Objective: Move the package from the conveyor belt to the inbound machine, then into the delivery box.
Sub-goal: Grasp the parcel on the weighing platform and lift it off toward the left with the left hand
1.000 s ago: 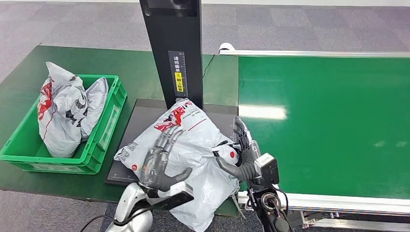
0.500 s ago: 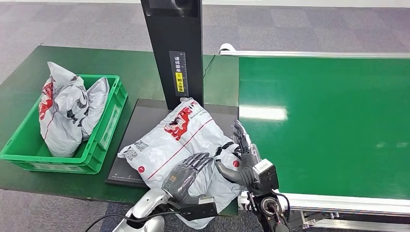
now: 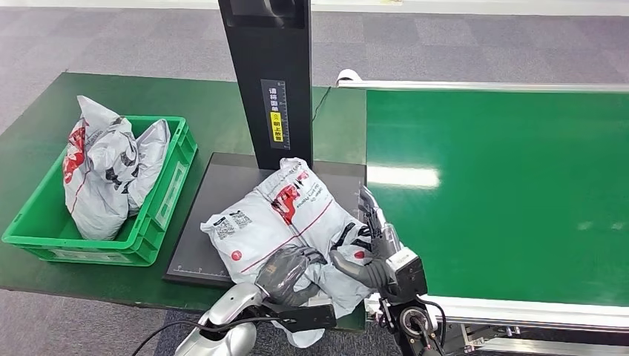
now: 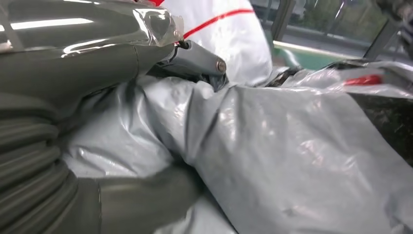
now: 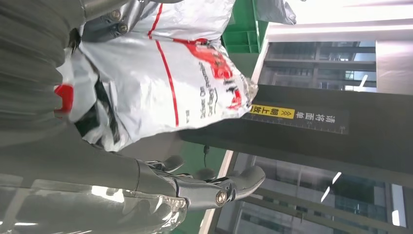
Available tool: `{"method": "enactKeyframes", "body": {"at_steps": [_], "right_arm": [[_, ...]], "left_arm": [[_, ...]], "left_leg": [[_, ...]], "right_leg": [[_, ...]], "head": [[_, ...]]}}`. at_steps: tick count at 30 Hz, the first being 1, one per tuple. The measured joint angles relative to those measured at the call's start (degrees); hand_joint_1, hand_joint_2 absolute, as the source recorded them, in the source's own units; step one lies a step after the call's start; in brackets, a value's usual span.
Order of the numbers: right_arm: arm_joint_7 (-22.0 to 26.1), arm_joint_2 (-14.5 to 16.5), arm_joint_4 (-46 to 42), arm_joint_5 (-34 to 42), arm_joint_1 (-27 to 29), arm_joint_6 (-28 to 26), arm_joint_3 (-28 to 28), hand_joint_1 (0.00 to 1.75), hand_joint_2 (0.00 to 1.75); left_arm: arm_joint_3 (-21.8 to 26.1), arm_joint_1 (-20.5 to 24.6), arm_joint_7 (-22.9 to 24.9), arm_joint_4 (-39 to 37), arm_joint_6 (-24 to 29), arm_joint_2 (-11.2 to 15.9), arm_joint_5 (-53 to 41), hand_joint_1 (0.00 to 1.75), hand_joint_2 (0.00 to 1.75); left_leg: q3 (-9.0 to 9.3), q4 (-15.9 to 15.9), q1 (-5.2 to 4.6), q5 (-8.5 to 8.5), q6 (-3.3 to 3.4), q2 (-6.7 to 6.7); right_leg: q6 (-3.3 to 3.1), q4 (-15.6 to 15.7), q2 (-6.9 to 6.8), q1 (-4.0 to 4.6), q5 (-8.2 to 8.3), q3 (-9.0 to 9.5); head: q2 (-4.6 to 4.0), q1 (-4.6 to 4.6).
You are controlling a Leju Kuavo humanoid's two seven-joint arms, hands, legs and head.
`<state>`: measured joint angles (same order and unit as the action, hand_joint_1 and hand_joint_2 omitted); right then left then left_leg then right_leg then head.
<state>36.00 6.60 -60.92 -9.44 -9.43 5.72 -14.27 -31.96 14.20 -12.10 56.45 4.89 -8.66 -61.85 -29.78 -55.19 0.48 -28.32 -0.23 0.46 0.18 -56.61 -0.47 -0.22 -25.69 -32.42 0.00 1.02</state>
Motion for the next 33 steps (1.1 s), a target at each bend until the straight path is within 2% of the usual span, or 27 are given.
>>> {"method": "enactKeyframes", "body": {"at_steps": [5,11,14,17,20,24,28,33], "right_arm": [[-0.57,0.0,-1.27,0.02,1.15,0.01,0.49,0.0,1.75],[-0.72,0.0,-3.04,0.08,2.44,0.01,1.13,0.0,1.75],[-0.76,0.0,-3.37,0.49,2.52,-0.03,1.33,0.0,1.75],[-0.74,0.05,-3.38,1.0,2.43,-0.16,1.38,0.0,1.75],[-0.72,0.12,-3.35,1.36,2.46,-0.63,1.5,0.0,1.75],[-0.66,0.03,-3.31,1.66,2.55,-1.23,1.75,0.0,1.75],[-0.59,0.0,-3.29,1.77,2.59,-1.46,1.81,0.0,1.75],[-0.05,-0.07,-3.0,2.41,2.82,-2.12,2.0,0.0,1.75]], "left_arm": [[0.04,-0.28,-2.09,0.98,4.86,0.08,0.84,1.75,1.75],[0.73,-2.28,-7.63,5.59,19.98,0.68,2.63,1.75,1.75],[1.28,-3.87,-12.19,10.49,27.3,1.15,4.61,1.75,1.75],[1.68,-5.68,-14.6,16.79,32.24,1.79,4.85,1.75,1.75],[2.95,-7.48,-16.84,23.67,34.66,2.27,4.64,1.75,1.75],[5.55,-9.34,-20.11,31.05,35.04,2.61,5.2,1.75,1.75],[6.79,-10.15,-22.25,33.72,35.04,2.62,5.79,1.75,1.75],[12.98,-13.23,-27.69,45.91,35.04,1.31,5.26,1.75,1.75]], "left_leg": [[-0.02,0.0,0.01,0.0,0.0,0.03],[-0.29,0.0,0.01,0.0,-0.01,0.07],[-0.36,0.0,0.01,0.0,-0.01,0.09],[-0.41,0.0,0.01,0.0,-0.01,0.09],[-0.46,0.0,0.01,0.0,-0.01,0.09],[-0.48,0.0,0.01,0.0,-0.01,0.1],[-0.47,0.0,0.01,0.0,-0.01,0.1],[-0.48,0.0,0.01,0.0,-0.01,0.09]], "right_leg": [[0.0,-0.01,0.01,0.01,0.0,-0.09],[0.0,-0.02,0.02,0.02,0.0,-0.38],[0.0,-0.02,0.03,0.02,0.0,-0.45],[0.0,-0.02,0.03,0.02,0.0,-0.5],[0.0,-0.02,0.02,0.02,-0.01,-0.54],[0.01,-0.02,0.03,0.02,-0.01,-0.54],[0.01,-0.02,0.03,0.02,-0.01,-0.54],[0.01,-0.02,0.03,0.03,-0.01,-0.57]], "head": [[0.0,0.0],[0.0,0.01],[0.0,0.01],[0.0,0.0],[0.0,-0.01],[0.0,0.01],[0.0,-0.01],[0.0,-0.01]]}}
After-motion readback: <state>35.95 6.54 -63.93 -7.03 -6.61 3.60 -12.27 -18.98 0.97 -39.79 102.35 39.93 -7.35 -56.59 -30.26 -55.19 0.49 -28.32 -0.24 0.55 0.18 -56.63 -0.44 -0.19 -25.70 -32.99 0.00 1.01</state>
